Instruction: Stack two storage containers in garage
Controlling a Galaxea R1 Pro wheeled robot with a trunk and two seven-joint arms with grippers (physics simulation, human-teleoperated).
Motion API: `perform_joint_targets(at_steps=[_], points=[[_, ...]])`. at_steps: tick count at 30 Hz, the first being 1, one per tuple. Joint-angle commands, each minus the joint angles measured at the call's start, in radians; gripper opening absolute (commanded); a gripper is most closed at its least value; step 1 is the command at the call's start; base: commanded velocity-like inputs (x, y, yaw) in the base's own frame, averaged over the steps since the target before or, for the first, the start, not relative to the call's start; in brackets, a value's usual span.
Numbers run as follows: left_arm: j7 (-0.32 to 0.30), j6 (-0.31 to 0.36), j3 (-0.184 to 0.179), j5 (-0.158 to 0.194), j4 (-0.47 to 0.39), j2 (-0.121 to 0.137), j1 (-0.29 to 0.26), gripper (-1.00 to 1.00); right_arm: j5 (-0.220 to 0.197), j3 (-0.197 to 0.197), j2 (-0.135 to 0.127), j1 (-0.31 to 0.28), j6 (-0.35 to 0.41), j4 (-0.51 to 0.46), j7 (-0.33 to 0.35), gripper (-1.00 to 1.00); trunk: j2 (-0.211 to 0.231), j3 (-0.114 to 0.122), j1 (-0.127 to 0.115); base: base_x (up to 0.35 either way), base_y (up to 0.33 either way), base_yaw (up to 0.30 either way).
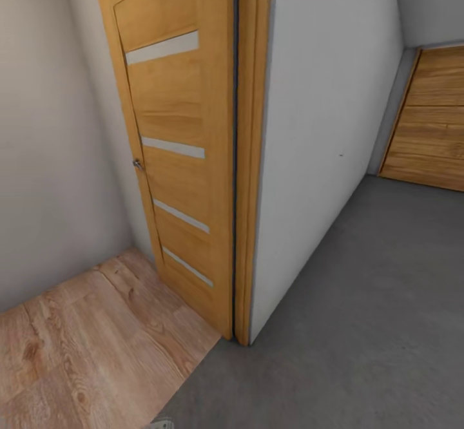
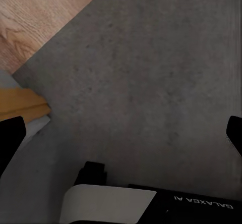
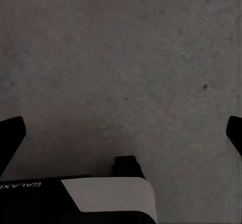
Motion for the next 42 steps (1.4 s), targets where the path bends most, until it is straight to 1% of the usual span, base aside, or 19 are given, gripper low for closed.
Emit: perform_joint_targets(at_steps=[1, 19, 42], points=[[0.002, -0.001, 0.001, 0.008, 0.000, 0.000, -0.001, 1.00, -0.010, 0.008, 0.000, -0.001, -0.004, 0.003, -0.001, 1.00, -0.001, -0.001, 0.001, 0.334, 0.000, 0.001], [0.001, -0.001, 0.001, 0.007, 0.000, 0.001, -0.001, 1.00, -0.010, 0.008, 0.001, -0.001, -0.004, 0.003, -0.002, 1.00, -0.001, -0.001, 0.001, 0.328, 0.000, 0.009], [0.002, -0.003, 0.001, 0.007, 0.000, 0.001, -0.001, 1.00, -0.010, 0.009, -0.004, -0.001, -0.004, 0.003, -0.002, 1.00, -0.001, -0.001, 0.001, 0.020, 0.000, 0.240]])
